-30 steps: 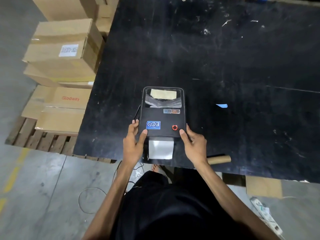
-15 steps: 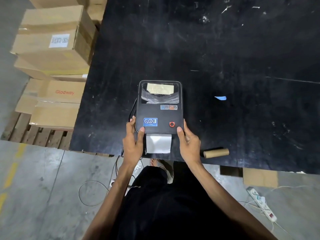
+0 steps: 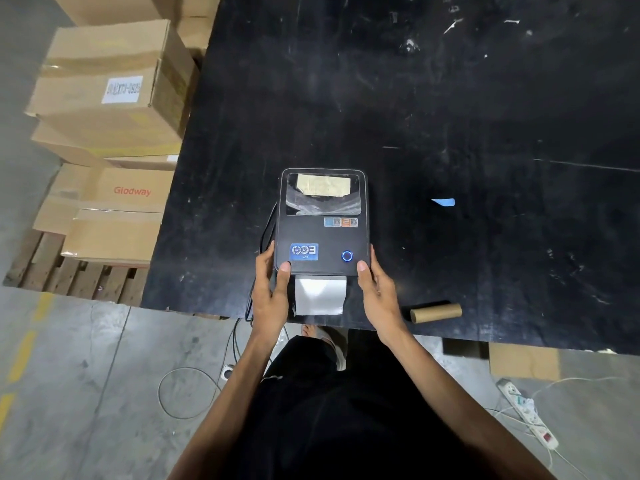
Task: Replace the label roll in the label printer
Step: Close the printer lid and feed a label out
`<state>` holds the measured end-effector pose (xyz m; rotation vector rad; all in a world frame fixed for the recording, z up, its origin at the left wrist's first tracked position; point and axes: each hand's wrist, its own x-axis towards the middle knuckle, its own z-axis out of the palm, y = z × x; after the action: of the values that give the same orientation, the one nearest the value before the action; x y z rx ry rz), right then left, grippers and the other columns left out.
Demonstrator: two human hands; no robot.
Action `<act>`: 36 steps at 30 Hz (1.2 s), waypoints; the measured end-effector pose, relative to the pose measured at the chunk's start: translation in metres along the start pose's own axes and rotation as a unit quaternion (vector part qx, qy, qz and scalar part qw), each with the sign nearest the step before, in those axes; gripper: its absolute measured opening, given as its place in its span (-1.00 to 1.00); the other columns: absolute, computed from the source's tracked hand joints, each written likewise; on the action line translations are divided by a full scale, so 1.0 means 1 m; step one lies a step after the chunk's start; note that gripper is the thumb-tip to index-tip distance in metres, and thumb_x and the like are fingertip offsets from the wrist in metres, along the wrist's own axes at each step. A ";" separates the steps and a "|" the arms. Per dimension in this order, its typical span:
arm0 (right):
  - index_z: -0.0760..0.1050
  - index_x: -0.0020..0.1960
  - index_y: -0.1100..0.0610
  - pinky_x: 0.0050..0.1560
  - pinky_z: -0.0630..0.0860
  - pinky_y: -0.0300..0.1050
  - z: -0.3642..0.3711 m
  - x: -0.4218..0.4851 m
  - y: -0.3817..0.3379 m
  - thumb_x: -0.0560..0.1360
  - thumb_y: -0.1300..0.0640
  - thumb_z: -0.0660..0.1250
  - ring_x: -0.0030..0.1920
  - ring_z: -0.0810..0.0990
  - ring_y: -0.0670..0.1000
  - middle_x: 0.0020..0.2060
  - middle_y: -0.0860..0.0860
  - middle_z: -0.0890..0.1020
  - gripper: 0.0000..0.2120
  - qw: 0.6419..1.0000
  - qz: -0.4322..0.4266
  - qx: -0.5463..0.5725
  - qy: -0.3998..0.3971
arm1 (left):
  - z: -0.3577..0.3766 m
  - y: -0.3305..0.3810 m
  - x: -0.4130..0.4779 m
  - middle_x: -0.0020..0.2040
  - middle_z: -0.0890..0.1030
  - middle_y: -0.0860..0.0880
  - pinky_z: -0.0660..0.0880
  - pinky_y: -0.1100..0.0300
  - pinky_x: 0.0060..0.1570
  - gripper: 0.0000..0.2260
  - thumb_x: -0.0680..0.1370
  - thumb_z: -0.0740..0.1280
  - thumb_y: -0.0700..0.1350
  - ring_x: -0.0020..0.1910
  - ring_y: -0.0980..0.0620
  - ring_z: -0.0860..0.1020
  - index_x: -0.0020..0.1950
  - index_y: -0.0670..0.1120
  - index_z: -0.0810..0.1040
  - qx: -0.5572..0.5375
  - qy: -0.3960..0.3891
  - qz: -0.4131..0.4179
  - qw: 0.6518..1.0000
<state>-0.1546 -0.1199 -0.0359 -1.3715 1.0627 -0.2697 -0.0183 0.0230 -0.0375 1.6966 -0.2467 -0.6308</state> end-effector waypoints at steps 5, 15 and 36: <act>0.23 0.60 -0.01 0.44 0.38 -0.21 0.001 -0.001 0.001 0.66 -0.12 0.19 0.38 0.49 -0.19 0.39 -0.14 0.54 -0.45 1.000 0.000 0.017 -0.007 | 0.000 0.001 -0.001 0.38 0.54 0.05 0.49 0.42 0.13 -0.62 0.72 0.21 -0.14 0.27 0.29 0.56 0.54 -0.05 0.29 -0.018 -0.006 -0.012 1.000; 0.19 0.62 0.00 0.33 0.43 -0.19 -0.004 -0.001 -0.001 0.69 -0.07 0.15 0.20 0.56 -0.21 0.34 -0.11 0.57 -0.47 0.999 -0.022 0.004 -0.030 | -0.003 0.003 0.001 0.29 0.54 0.35 0.46 0.50 0.12 -0.57 0.72 0.19 -0.14 0.26 0.41 0.52 0.60 -0.02 0.25 -0.032 -0.021 -0.041 0.998; 0.19 0.62 0.05 0.49 0.37 0.10 -0.005 -0.002 -0.001 0.70 -0.05 0.13 0.42 0.49 -0.09 0.41 -0.07 0.55 -0.48 0.999 -0.027 -0.012 -0.032 | -0.005 0.005 0.002 0.38 0.50 0.24 0.44 0.54 0.12 -0.52 0.72 0.20 -0.04 0.27 0.45 0.50 0.64 0.04 0.21 -0.008 -0.035 -0.075 0.997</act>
<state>-0.1585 -0.1225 -0.0333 -1.4231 0.9808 -0.2512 -0.0130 0.0248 -0.0331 1.6905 -0.1643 -0.8035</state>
